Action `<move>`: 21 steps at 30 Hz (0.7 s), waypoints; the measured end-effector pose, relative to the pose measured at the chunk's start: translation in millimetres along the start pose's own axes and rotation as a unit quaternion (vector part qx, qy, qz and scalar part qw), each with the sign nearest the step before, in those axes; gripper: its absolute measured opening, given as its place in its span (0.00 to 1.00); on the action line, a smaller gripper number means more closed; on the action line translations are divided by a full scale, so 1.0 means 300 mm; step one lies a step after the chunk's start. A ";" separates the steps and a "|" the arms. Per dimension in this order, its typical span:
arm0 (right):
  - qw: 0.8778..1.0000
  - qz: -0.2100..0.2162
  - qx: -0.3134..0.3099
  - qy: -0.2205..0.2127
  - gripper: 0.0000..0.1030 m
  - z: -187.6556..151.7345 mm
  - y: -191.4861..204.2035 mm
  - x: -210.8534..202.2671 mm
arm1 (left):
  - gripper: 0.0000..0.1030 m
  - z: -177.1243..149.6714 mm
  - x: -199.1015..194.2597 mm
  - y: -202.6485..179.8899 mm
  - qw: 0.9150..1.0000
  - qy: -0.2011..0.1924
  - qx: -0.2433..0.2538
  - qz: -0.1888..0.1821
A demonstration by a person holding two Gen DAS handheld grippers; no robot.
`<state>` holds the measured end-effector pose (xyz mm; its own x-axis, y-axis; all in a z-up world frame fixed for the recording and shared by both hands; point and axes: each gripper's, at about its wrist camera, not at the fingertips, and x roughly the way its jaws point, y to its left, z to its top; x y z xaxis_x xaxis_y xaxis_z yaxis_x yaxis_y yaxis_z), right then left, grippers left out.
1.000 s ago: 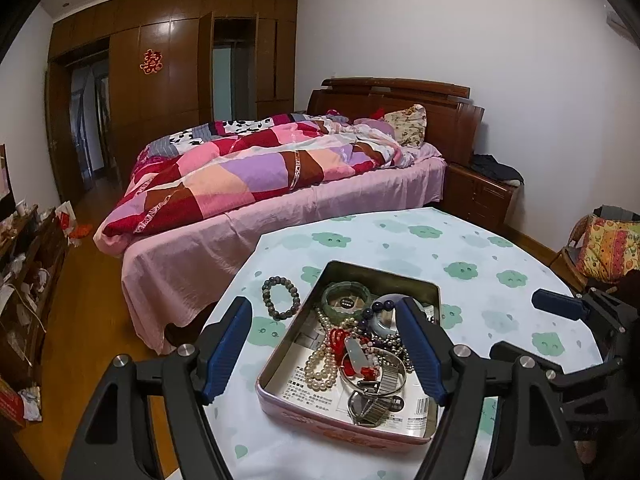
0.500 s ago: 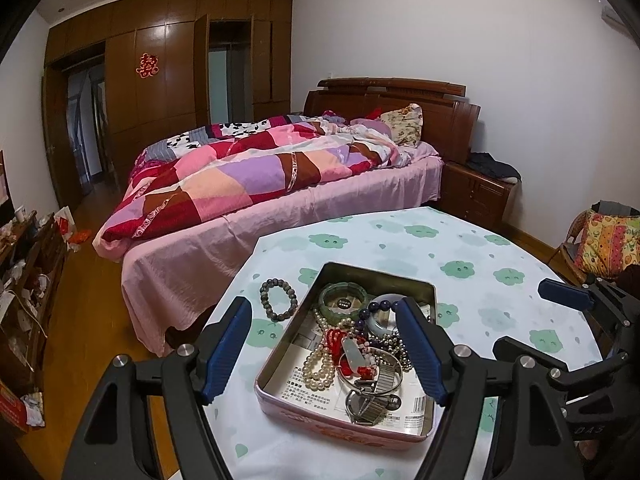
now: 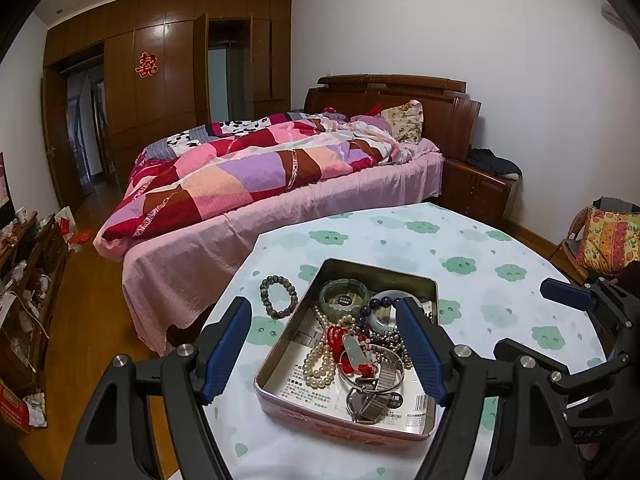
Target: Organize jewelry
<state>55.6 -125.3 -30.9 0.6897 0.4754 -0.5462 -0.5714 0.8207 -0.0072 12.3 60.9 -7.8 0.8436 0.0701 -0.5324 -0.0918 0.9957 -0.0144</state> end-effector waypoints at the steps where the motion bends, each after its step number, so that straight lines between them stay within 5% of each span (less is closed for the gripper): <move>1: 1.000 0.000 0.000 0.000 0.90 -0.001 0.001 0.001 | 0.73 -0.001 0.002 -0.001 1.000 0.001 0.000 0.000; 21: 1.000 0.000 0.000 -0.001 0.90 -0.004 0.002 0.002 | 0.77 -0.005 0.010 -0.005 1.000 0.009 -0.003 -0.008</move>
<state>55.1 -125.1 -32.2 0.6904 0.4755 -0.5451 -0.5713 0.8207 -0.0075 14.3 59.4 -10.6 0.8358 0.0529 -0.5465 -0.0815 0.9963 -0.0281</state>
